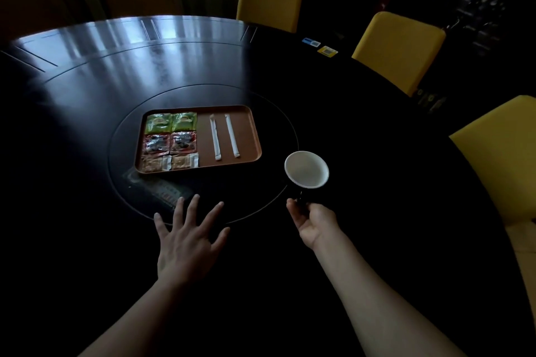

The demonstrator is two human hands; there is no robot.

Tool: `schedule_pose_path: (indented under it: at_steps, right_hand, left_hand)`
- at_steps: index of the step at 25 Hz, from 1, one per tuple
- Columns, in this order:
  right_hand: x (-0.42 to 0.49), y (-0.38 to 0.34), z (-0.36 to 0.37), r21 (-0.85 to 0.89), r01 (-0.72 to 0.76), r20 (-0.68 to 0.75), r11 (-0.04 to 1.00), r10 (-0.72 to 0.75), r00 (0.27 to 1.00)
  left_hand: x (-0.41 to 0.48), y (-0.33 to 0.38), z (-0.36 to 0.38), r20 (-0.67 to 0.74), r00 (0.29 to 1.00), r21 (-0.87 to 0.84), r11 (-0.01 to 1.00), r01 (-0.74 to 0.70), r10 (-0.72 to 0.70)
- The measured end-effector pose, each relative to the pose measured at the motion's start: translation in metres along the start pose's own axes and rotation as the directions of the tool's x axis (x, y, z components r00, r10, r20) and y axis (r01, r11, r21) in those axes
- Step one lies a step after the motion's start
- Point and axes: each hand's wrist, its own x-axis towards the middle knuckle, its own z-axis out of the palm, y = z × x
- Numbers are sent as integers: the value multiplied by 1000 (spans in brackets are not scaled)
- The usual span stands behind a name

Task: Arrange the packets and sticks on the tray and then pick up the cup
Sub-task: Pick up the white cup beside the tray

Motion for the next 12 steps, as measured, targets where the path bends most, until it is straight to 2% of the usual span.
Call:
schedule_pose_path:
  at_steps: [4, 6, 8, 9, 10, 12]
  right_hand:
    - [-5, 0, -10, 6, 47, 15, 999, -47, 999]
    - [-13, -1, -16, -127, 108, 3, 986, -108, 994]
    - [-22, 1, -22, -350, 217, 1, 911, -232, 973]
    - [-26, 1, -25, -475, 288, 28, 832, -313, 949]
    - [-27, 2, -27, -612, 357, 82, 705, -392, 916]
    - [-27, 1, -29, -809, 439, 221, 391, -489, 844]
  left_hand:
    - [1, -1, 1, 1, 1000, 11, 1000, 1, -1]
    - [1, -1, 2, -11, 1000, 12, 1000, -2, 2]
    - [2, -1, 2, -8, 1000, 17, 1000, 1, 0]
    - [2, -1, 2, -9, 1000, 17, 1000, 2, -2]
    - [2, -1, 2, -7, 1000, 14, 1000, 3, -3]
    - [2, 0, 1, 0, 1000, 15, 1000, 2, -2]
